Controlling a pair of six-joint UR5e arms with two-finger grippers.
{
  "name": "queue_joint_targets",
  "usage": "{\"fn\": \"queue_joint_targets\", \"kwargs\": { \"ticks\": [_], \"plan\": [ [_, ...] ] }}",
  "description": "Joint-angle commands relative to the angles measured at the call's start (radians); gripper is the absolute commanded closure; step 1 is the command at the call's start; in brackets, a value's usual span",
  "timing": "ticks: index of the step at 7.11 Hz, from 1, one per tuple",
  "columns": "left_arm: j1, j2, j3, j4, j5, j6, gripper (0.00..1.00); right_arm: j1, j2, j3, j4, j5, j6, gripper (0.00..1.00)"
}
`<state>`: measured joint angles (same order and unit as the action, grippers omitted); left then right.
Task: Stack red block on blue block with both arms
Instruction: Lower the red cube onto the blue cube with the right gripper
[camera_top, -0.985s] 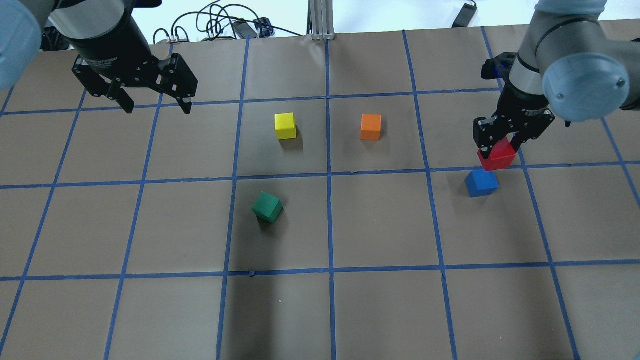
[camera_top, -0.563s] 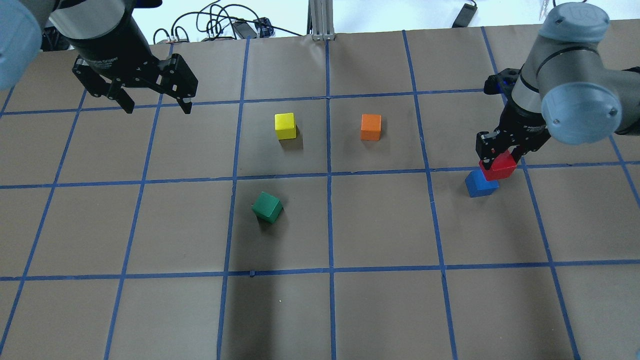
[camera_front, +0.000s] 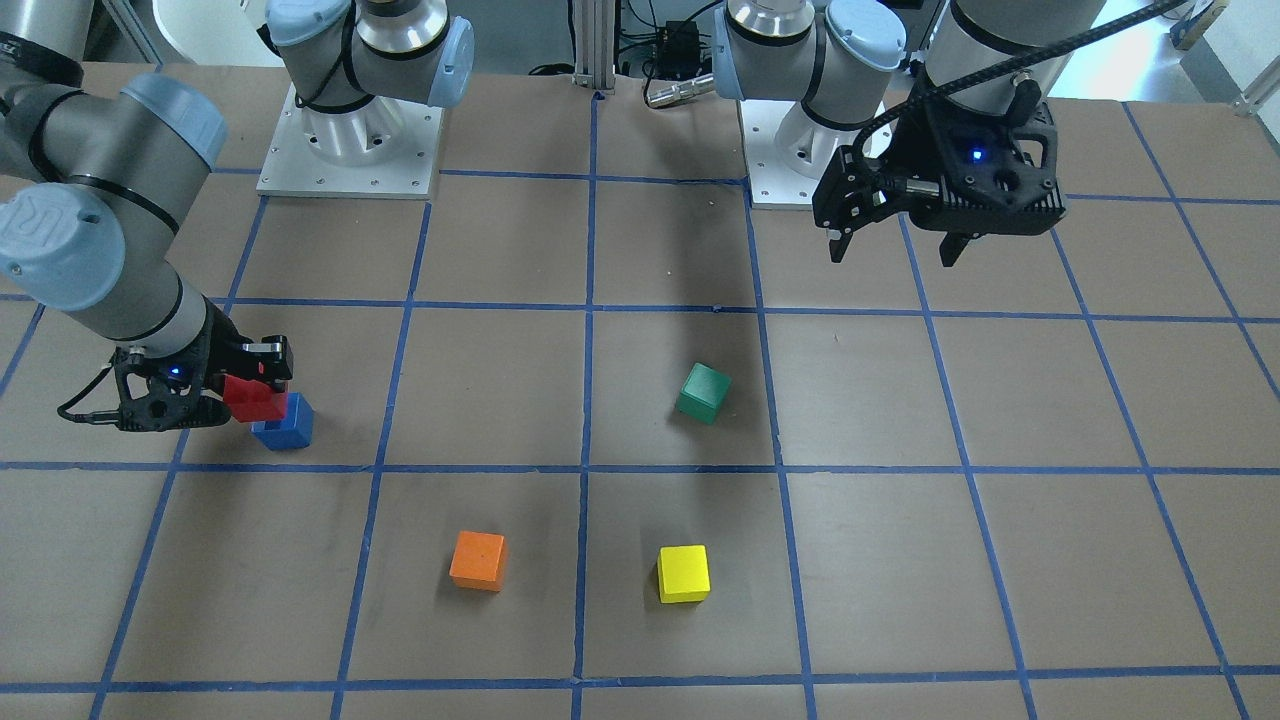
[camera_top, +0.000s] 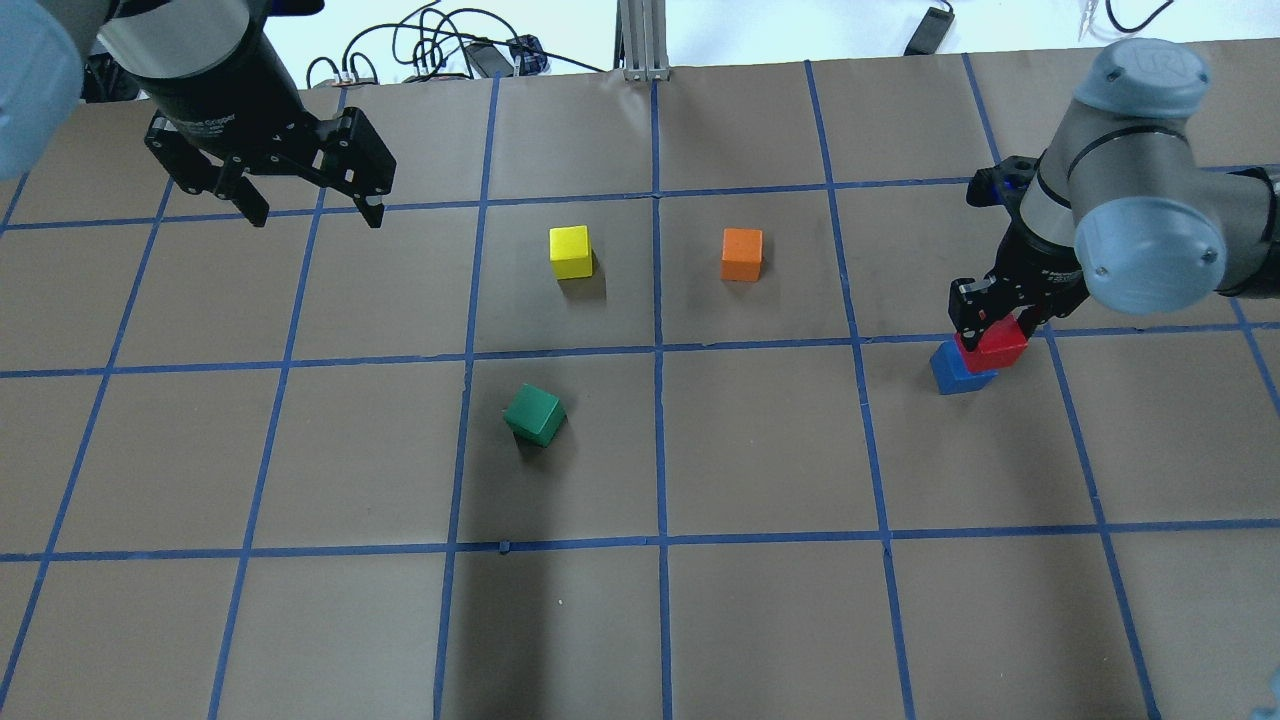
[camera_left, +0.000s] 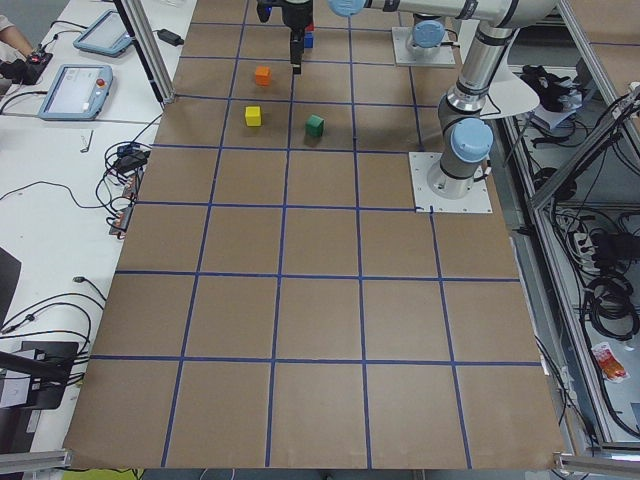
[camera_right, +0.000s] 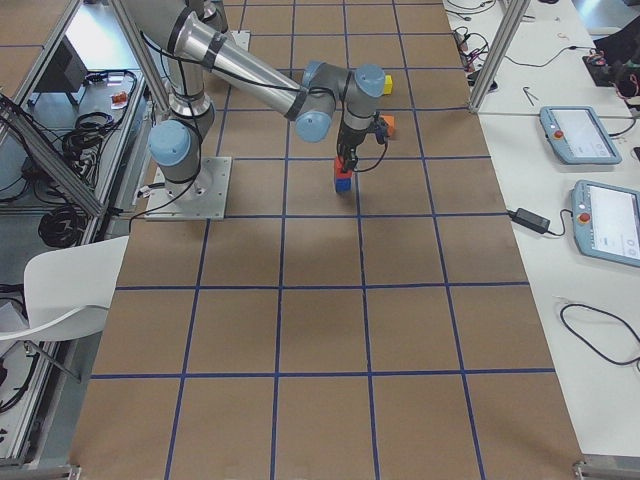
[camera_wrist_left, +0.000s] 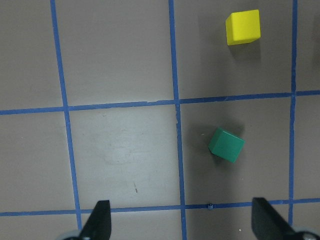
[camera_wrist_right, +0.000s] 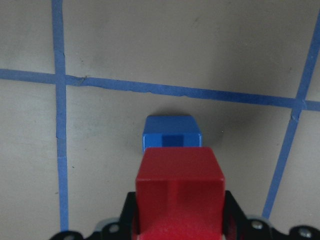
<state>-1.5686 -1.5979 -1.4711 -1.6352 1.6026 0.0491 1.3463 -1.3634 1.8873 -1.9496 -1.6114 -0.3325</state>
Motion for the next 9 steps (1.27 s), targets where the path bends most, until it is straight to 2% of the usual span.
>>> {"fn": "queue_joint_targets", "kwargs": {
  "ticks": [1, 9],
  "plan": [
    [-0.001, 0.0, 0.0, 0.0, 0.0, 0.0, 0.0, 0.001, 0.01, 0.001, -0.005, 0.025, 0.0, 1.0],
    [-0.001, 0.004, 0.0, 0.0, 0.0, 0.0, 0.0, 0.001, 0.01, 0.026, -0.025, 0.018, -0.005, 1.0]
  ]
}}
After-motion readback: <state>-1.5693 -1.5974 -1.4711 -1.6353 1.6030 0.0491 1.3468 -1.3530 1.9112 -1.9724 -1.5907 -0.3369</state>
